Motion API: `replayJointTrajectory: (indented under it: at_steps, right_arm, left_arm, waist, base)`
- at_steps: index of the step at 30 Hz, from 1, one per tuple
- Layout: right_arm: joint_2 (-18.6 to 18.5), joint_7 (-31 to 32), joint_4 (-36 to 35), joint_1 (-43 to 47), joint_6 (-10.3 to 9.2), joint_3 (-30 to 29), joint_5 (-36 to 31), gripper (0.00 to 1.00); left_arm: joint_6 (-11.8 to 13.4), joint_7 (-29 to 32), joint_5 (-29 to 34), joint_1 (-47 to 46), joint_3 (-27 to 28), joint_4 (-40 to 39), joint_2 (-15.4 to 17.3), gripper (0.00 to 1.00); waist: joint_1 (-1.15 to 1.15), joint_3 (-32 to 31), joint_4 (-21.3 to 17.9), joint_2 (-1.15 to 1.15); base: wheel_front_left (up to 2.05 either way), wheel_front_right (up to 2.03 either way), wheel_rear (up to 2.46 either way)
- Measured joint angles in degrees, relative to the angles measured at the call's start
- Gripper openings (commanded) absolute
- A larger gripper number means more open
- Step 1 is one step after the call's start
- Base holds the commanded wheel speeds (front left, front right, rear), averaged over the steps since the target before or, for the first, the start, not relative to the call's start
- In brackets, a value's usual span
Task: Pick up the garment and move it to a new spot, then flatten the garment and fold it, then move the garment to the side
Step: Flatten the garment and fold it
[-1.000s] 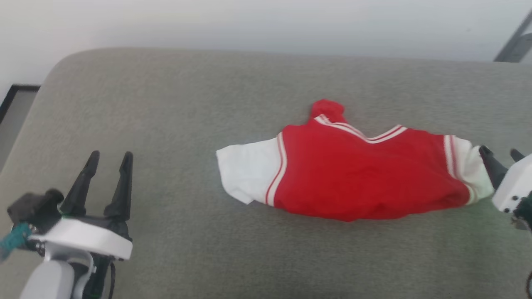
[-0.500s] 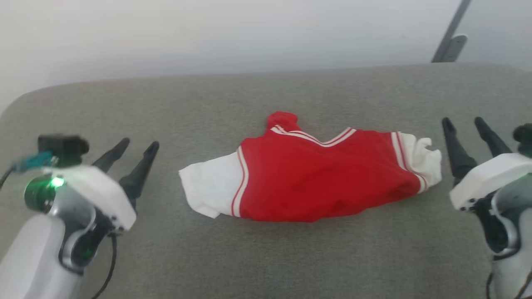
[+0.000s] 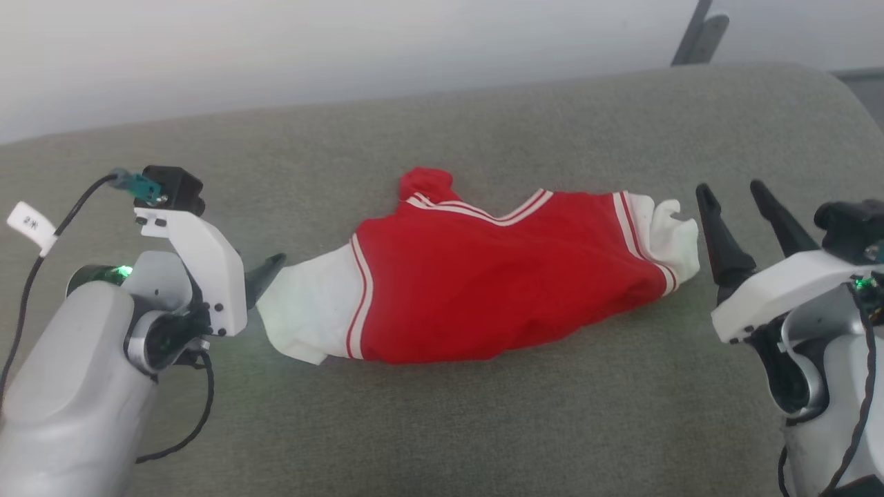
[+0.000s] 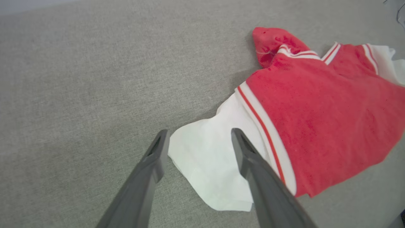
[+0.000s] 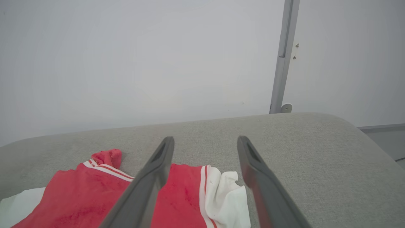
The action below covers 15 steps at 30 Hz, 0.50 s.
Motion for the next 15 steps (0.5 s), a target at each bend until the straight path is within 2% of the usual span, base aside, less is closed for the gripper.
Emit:
replayJointTrajectory:
  at_steps: [8, 15]
  right_arm:
    - [0.44, -3.76, -1.67, -1.24, 0.00, 1.07, 0.35, 1.00]
    - [0.81, -4.91, -2.38, -2.01, 0.00, 1.58, 0.52, 1.00]
  left_arm:
    - [4.15, 9.37, 1.26, -4.95, -3.52, 10.58, -1.09, 1.00]
    - [5.90, 11.25, 1.26, -8.59, -3.69, 16.49, -2.60, 1.00]
  waist:
    - [0.00, 3.58, -2.03, 0.00]
    - [0.00, 6.15, -3.06, 0.00]
  base:
    - [0.00, 0.00, 0.00]
    - [0.00, 0.00, 0.00]
